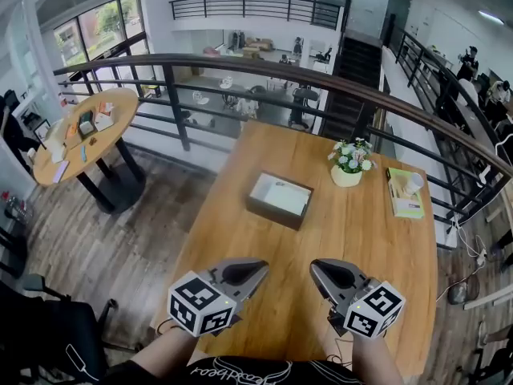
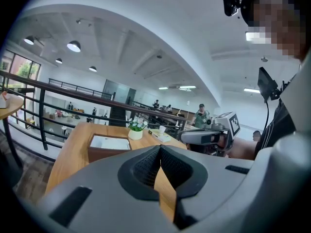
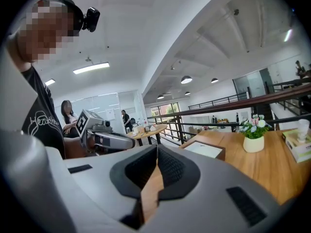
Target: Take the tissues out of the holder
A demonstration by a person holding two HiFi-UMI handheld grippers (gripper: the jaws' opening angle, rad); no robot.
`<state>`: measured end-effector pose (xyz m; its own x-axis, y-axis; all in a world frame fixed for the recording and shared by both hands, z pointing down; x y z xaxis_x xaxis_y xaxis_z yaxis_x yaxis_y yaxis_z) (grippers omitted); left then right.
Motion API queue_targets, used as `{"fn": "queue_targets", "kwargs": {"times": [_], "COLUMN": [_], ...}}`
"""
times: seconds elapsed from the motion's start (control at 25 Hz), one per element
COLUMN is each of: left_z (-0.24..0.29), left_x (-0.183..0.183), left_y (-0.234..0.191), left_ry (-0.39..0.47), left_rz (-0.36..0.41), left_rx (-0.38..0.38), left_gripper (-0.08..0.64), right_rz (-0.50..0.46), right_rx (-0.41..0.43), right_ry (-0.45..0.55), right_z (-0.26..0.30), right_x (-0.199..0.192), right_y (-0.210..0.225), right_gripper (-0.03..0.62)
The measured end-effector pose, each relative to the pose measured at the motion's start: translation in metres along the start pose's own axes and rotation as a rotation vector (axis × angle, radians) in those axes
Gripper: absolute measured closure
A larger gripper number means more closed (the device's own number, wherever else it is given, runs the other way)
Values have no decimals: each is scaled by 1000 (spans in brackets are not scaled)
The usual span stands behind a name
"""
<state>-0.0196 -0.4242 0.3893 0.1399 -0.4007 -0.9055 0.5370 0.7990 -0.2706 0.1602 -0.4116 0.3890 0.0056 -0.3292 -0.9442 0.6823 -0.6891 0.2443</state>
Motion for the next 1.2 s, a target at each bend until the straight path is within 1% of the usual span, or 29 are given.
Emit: {"fn": "queue_targets", "kwargs": {"times": [0.12, 0.24, 0.44, 0.64, 0.8, 0.84, 0.92, 1.0, 1.08, 1.2], "left_z": [5, 9, 13, 19, 27, 29, 33, 37, 41, 48], "left_x": [1, 1, 2, 2, -2, -3, -4, -3, -5, -11], "left_y": [-17, -34, -61, -89, -110, -116, -127, -139, -149, -160], "left_ry": [-9, -16, -25, -31, -41, -44, -50, -51, -48, -49], "left_rz": [-8, -16, -33, -52, -67, -72, -76, -81, -96, -121], "left_rx": [-10, -18, -25, -26, -34, -35, -38, -38, -37, -35], "left_gripper": [546, 546, 546, 546, 546, 546, 546, 546, 546, 546], "right_rz": [-11, -43, -128, -210, -251, -256, -271, -307, -358, -430], "right_rx": [-14, -34, -61, -67, -83, -85, -77, -69, -77, -110], "right_ry": [-1, -6, -24, -77, -125, -141, -187, -240, -289, -364], "right_z": [15, 29, 56, 90, 117, 124, 138, 154, 168, 188], "right_x": [11, 24, 41, 52, 53, 52, 46, 39, 32, 22], "right_y": [13, 24, 45, 71, 94, 100, 109, 119, 131, 155], "right_gripper": [575, 575, 574, 574, 571, 562, 468, 417, 406, 390]}}
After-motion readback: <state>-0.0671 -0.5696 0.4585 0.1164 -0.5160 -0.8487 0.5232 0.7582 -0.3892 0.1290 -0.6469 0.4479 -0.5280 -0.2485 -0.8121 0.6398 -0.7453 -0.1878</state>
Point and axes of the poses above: the fingertips, and each gripper's own axes: z forward along the fingers, y to its right, x out of its top, the point moved 6 cm from there along -z, backward along the fingers, and after that the axes turned 2 degrees about -y, right-handed, at the moved point
